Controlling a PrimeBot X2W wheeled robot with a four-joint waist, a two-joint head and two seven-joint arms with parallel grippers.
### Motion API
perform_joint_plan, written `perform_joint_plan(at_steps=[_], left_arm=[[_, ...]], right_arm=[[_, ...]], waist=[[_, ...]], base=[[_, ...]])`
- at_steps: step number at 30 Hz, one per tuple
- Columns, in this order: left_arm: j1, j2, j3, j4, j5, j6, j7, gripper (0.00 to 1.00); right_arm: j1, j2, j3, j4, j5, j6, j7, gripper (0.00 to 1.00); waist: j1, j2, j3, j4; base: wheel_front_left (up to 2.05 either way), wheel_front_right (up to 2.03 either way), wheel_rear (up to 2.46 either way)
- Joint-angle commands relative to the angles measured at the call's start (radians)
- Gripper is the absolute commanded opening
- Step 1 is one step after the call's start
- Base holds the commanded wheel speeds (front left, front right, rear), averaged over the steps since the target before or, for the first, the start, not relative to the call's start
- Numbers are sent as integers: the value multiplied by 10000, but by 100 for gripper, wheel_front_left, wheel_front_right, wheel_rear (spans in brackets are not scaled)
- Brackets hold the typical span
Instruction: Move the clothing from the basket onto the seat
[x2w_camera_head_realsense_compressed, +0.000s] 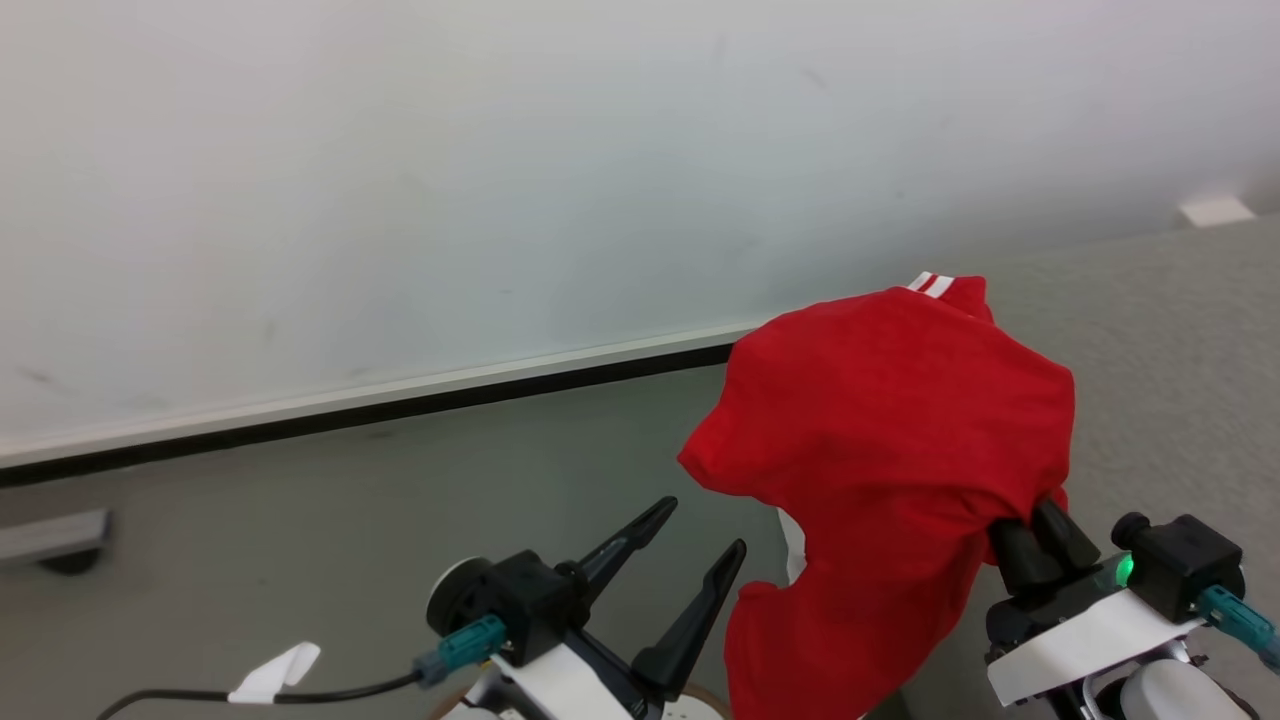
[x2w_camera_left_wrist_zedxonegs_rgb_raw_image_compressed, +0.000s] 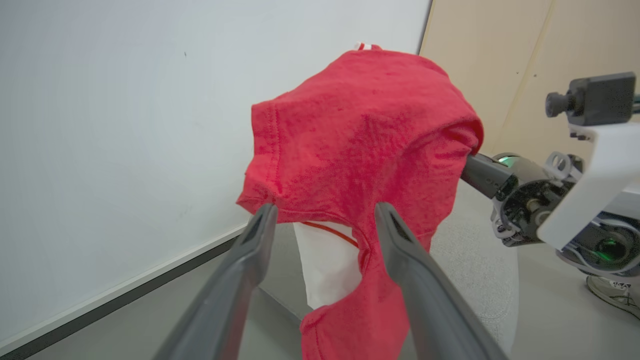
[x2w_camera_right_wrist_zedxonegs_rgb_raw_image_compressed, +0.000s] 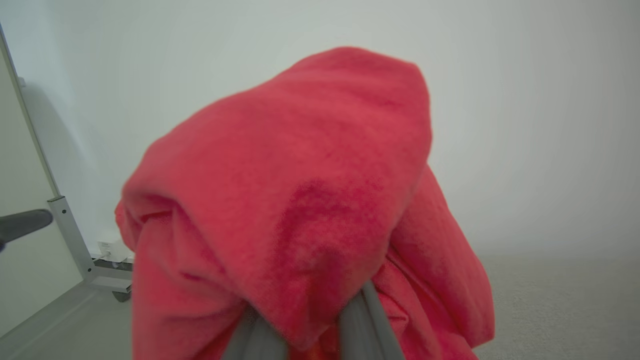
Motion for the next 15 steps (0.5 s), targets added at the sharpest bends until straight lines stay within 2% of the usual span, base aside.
perform_joint_plan(at_steps=[1,7,15], left_arm=[[-91,50,-15,58,158,15,-98,100],[-135,-29,-30,299,271,87,-276,100],[-141,-87,23,610,365,188,-481,100]], right_arm=[[165,-42,-162,-176,-115,-22,-36,0],[590,-9,-660,-622,-201,-22,-37,0],[893,144,-998,-1096,-364,-22,-36,0]], waist=[[0,-1,158,-875],[0,-1,265,-1844],[0,-1,479,-2750]], base=[[0,0,0],[0,0,0],[0,0,0]])
